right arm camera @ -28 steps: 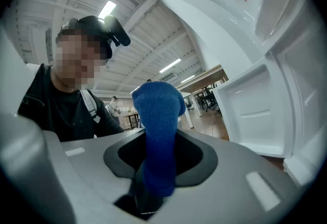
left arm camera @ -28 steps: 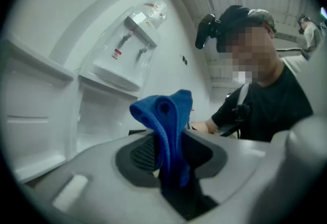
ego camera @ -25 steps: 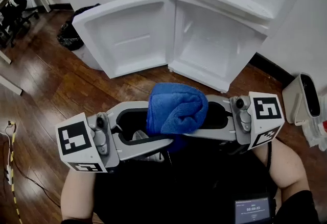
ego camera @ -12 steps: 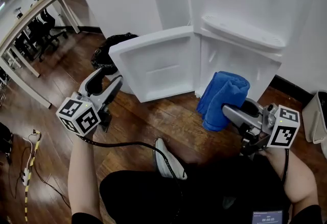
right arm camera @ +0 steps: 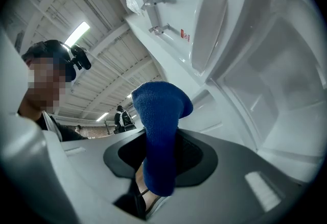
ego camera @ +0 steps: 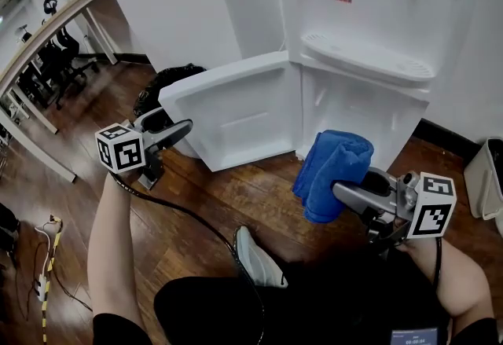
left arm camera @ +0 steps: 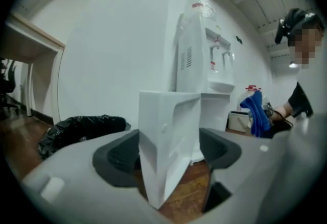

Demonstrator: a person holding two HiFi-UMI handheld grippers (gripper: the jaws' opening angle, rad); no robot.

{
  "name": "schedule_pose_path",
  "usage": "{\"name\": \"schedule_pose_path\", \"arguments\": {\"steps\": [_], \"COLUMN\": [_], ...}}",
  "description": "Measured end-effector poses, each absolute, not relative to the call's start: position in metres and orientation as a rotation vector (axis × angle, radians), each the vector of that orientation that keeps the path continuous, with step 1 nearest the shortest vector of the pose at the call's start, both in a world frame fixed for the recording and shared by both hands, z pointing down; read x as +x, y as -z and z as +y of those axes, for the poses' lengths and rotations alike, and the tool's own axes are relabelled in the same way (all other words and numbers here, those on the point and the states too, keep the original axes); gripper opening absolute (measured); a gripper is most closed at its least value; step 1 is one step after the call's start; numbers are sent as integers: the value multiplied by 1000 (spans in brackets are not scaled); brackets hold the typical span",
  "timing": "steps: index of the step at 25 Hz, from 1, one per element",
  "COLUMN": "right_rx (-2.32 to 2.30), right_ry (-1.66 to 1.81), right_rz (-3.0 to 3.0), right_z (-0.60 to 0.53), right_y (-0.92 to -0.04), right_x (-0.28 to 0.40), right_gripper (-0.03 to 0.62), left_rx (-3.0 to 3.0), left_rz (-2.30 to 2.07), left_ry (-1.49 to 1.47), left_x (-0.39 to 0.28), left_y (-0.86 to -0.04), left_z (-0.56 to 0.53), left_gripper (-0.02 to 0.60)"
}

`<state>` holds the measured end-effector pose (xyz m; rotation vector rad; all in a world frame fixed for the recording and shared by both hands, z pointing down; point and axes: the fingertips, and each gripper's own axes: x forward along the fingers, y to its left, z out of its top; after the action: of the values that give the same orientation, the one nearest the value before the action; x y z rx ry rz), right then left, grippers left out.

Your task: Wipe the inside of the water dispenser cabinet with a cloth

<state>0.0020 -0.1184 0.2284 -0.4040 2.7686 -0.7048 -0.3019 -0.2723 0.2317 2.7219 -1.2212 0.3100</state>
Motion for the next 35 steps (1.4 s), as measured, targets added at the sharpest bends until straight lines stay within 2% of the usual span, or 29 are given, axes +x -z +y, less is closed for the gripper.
{"name": "schedule_pose_path", "arguments": {"steps": [3,4,6,8,14,20,25,27,29,35], "right_rx": [-422,-434,-476,-562,-1014,-1133,-1440,-1529,-1523,-1085], "right_ry": [700,697,669,586,160,-111,-225,-241,-180,-46], "right_rz": [2752,2741,2723,2724,2717,2665,2694,2728,2779,2925], "right_z": [-122,-123,-126,-132,-168,-222,-279,-293,-296,-206], "right_y": [-224,-222,-215,-205,-150,-61,-70,-87,-104,-119], "right_x": [6,9,14,20,20,-49,-82,-91,-100,-174], "right_gripper": [138,138,137,137,136,137,137,136,135,132], "left_rx": [2750,2751,2718,2629,2489,2607,2672,2657,2650,2685], "left_rz": [-1267,-1314,-1446,-1583,-1789,-1763,-1729,-1723,-1665,-1532], "left_ry": [-374,-404,-446,-464,-391,-202,-218,-301,-377,-502], "left_x": [-289,-287,-282,-268,-219,-214,-217,-218,-213,-203], "left_y": [-233,-234,-237,-238,-242,-242,-240,-249,-263,-294], "left_z": [-239,-224,-198,-174,-125,-122,-127,-132,-140,-147], "left_gripper": [361,320,180,166,170,170,172,201,276,267]}}
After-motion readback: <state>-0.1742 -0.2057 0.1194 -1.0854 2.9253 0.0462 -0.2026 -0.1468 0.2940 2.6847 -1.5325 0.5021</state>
